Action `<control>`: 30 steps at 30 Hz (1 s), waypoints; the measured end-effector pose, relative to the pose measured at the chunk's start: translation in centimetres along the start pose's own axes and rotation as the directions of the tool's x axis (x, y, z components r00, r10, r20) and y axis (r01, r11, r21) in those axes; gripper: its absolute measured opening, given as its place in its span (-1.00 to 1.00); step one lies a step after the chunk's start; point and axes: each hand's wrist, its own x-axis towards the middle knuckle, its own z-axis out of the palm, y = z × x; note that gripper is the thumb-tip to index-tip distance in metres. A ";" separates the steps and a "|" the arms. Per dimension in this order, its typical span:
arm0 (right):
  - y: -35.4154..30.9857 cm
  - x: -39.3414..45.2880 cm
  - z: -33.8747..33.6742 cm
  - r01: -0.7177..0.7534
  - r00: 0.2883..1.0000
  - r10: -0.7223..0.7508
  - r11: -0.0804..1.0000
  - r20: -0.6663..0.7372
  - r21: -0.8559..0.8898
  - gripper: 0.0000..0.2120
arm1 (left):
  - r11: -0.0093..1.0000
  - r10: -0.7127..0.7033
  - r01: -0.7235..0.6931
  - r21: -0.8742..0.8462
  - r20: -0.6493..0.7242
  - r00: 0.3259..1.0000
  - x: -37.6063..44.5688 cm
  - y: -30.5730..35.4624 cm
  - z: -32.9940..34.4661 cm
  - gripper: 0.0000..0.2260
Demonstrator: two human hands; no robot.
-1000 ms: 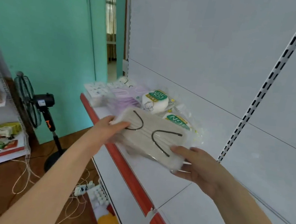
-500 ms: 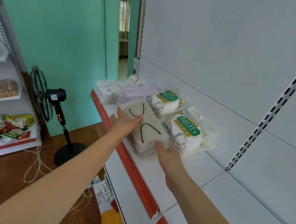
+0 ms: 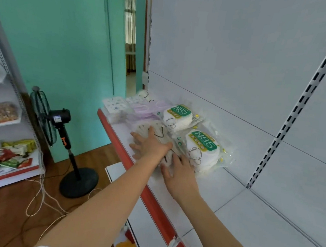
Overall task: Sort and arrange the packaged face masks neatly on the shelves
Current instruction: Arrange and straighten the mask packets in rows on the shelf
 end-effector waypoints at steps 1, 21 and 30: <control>0.3 0.4 -0.1 -0.009 0.999 0.010 1.000 0.035 -0.014 -0.37 | 1.000 -0.010 0.010 0.005 -0.001 1.000 0.0 0.2 0.2 -0.08; 4.3 -7.4 -13.3 -0.070 0.854 -0.020 0.986 -0.520 -0.152 -0.41 | 0.652 0.734 -0.754 0.078 -0.311 0.603 -12.5 2.7 0.4 -0.69; 16.5 -27.3 -33.9 -0.439 0.505 0.141 0.891 -0.852 -0.113 -0.46 | 0.048 0.960 -0.953 -0.300 0.277 -0.038 -44.3 7.3 17.4 -0.51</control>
